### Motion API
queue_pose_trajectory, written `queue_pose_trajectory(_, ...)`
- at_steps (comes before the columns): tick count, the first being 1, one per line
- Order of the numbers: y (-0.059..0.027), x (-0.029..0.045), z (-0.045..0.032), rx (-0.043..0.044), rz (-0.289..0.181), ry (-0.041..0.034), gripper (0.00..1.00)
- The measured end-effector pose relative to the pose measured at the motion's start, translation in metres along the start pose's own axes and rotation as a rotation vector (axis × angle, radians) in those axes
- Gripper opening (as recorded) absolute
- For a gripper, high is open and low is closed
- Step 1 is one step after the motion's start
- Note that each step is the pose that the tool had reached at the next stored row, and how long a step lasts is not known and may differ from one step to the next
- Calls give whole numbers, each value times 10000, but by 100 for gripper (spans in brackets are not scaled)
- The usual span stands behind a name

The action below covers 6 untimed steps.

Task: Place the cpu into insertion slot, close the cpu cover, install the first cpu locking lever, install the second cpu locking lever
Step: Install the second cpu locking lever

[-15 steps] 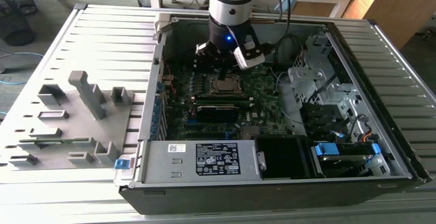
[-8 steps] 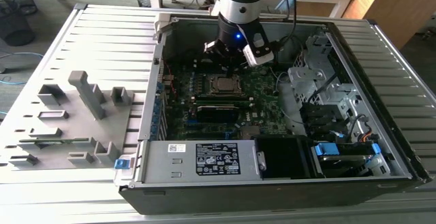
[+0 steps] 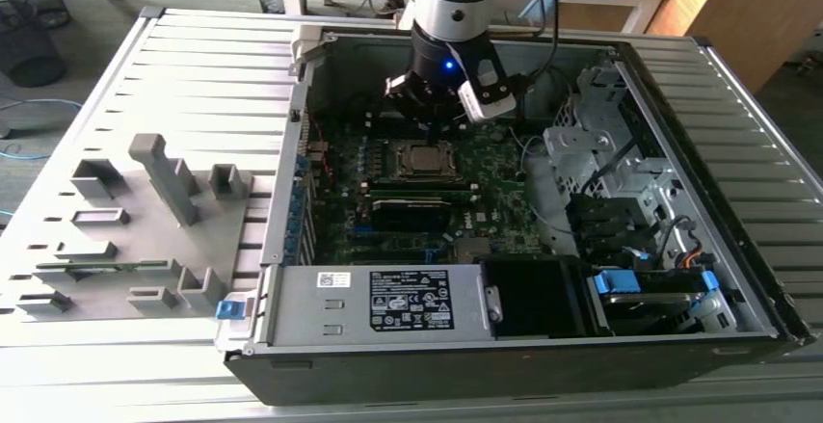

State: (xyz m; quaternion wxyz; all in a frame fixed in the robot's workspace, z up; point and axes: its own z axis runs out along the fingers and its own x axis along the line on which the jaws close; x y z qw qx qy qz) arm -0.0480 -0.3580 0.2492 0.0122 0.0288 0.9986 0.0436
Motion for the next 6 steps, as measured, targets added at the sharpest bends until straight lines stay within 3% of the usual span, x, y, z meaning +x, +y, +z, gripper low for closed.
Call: queue_pose_trajectory(6, 3, 0, 0, 1, 0, 0, 11)
